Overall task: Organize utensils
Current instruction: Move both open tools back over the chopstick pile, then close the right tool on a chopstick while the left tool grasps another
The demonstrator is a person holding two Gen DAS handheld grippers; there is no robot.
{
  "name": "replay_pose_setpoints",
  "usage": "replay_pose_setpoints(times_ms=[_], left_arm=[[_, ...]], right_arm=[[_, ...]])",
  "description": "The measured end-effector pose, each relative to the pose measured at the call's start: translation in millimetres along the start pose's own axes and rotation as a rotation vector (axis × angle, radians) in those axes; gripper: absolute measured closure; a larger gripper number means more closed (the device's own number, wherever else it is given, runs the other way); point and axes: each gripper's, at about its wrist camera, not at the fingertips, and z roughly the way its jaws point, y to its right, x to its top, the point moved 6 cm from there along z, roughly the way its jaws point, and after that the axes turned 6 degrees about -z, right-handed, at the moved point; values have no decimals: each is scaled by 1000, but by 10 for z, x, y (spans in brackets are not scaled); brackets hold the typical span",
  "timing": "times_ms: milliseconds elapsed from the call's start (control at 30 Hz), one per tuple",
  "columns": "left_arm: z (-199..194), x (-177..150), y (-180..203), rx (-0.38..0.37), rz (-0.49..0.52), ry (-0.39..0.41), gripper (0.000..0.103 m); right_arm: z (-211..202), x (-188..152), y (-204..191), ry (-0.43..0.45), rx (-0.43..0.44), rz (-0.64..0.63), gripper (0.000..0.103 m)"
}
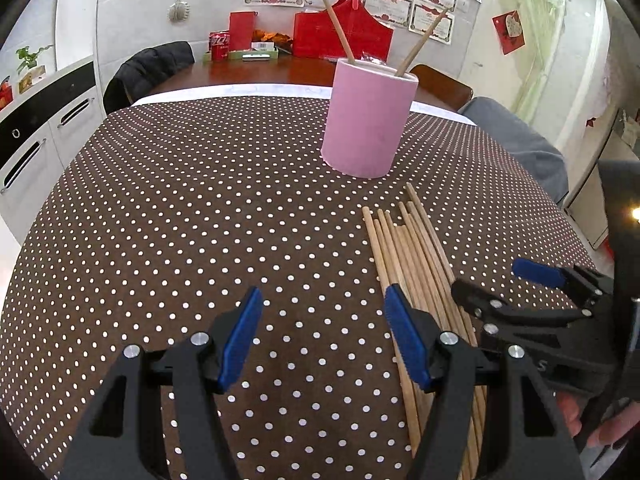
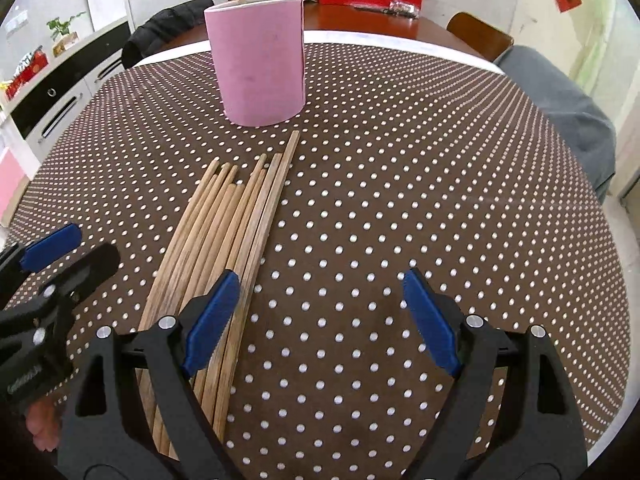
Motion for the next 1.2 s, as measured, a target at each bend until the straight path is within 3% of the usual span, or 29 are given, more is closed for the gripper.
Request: replay_pose_setpoints(times_ms=[167, 433, 467, 533, 567, 600, 833, 1200], left_arm=[[8, 1, 11, -15, 2, -14, 40], [69, 88, -12, -4, -16, -31, 40], [81, 100, -7, -4, -19, -35, 40], [108, 112, -3, -5, -22, -47, 40], [129, 116, 1, -6, -23, -56, 40], [151, 115, 5, -6, -25, -66, 40], [298, 103, 47, -25, -47, -143, 40], [503, 231, 205, 78, -14, -148, 40]], right_arm=[[101, 72, 26, -33, -91, -8, 20], [297, 341, 81, -33, -120, -8, 20], [340, 390, 86, -26, -108, -12, 25], [384, 472, 47, -13, -33, -7, 53], [408, 523, 43, -12, 24, 12, 71], [419, 548, 67, -10, 14, 16, 94], [413, 465, 238, 13, 75, 77, 97], [132, 120, 414, 23, 195, 187, 97]])
